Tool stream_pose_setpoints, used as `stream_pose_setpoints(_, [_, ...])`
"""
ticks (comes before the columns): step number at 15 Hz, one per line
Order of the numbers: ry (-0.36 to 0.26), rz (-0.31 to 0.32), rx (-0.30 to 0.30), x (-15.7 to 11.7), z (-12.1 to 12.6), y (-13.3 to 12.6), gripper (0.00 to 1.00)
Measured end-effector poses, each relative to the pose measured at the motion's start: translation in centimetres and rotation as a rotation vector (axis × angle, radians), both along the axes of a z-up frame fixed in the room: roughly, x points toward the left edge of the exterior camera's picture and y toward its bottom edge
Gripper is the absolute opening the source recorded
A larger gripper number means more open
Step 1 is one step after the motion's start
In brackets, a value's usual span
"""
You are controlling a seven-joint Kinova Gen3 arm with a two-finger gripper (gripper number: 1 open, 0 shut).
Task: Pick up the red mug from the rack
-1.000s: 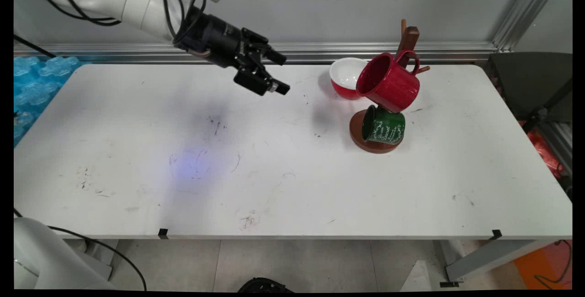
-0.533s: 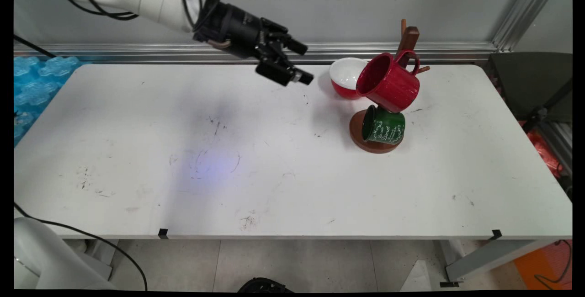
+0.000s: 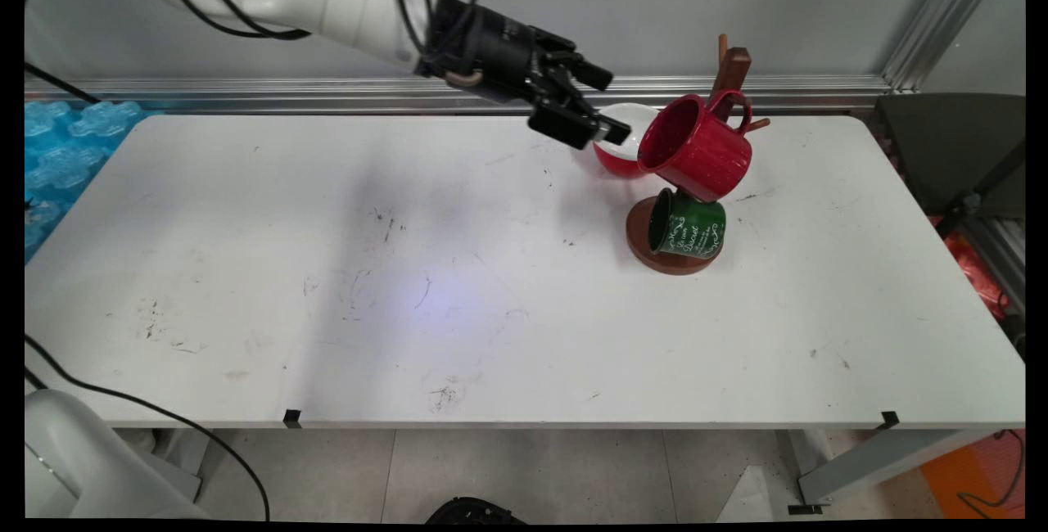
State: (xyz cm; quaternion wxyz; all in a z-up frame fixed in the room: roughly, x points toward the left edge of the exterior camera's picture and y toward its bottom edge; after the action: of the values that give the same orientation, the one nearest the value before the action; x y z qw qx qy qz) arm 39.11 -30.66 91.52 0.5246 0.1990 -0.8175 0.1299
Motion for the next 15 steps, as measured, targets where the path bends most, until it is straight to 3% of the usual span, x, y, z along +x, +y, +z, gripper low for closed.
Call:
stream_pose_setpoints(7, [0.022,-0.011,-0.015,-3.4,-0.9,-0.9,1.00])
stream_pose_setpoints(15, [-0.001,-0.003,0.003,-5.8,-3.0,-1.4,1.00])
